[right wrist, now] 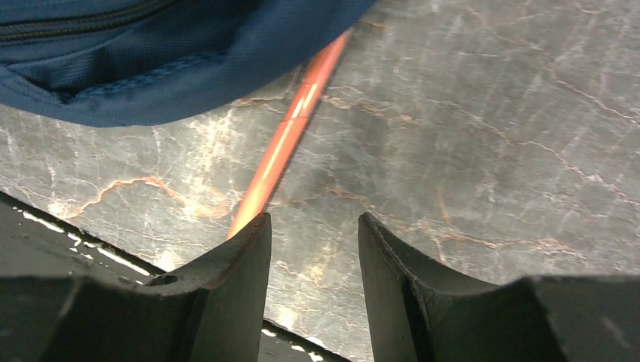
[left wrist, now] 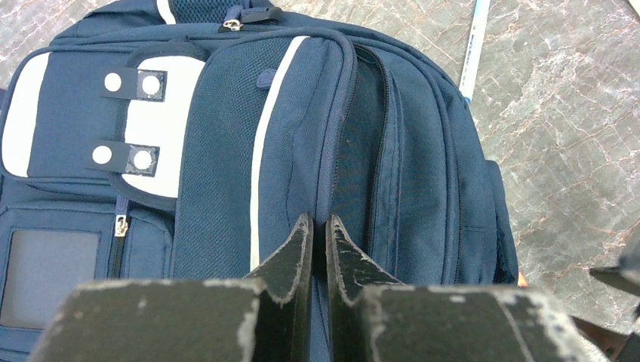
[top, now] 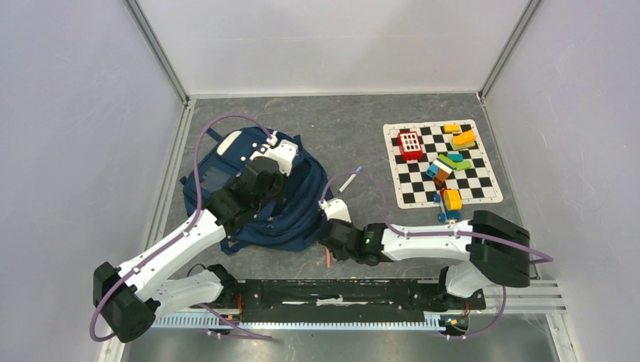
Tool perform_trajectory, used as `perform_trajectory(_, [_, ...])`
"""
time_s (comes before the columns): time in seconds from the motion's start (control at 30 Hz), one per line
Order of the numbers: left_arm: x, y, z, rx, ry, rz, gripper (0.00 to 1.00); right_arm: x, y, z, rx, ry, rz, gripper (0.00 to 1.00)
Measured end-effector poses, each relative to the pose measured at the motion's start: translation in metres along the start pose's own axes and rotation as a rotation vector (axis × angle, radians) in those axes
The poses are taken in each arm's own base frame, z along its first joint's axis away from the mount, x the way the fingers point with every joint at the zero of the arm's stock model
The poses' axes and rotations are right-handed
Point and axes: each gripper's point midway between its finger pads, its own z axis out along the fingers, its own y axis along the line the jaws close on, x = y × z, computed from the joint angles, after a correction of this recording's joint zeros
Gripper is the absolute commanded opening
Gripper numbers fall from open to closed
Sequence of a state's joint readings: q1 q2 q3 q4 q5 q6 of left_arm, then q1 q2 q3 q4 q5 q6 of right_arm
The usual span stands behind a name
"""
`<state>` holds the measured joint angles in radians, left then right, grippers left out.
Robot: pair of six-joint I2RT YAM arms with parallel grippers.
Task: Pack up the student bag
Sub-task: Place the stationery in the student bag, then pick up the stationery from the center of the board.
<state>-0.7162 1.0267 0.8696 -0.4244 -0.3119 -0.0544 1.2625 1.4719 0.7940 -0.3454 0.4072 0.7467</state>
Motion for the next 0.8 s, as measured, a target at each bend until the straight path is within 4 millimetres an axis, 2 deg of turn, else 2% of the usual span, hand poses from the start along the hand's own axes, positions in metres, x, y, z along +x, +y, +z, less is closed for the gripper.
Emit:
perform_trajectory(0.27, [0.0,-0.001,0.0,0.002,0.001,0.002,0.06,-0.006,0.043,0.009,-0.016,0.014,-0.069,0.51])
perform_trajectory(0.37, [0.0,-0.001,0.0,0.002,0.001,0.002,0.06,-0.005,0.051,0.013,-0.011,0.019,-0.085,0.49])
perform_trajectory(0.57, [0.0,-0.001,0.0,0.002,0.001,0.002,0.06,0.006,0.039,0.02,0.065,0.048,-0.125,0.47])
perform_trajectory(0.8, [0.0,-0.001,0.0,0.002,0.001,0.002,0.06,0.014,0.029,0.021,0.098,0.06,-0.125,0.34])
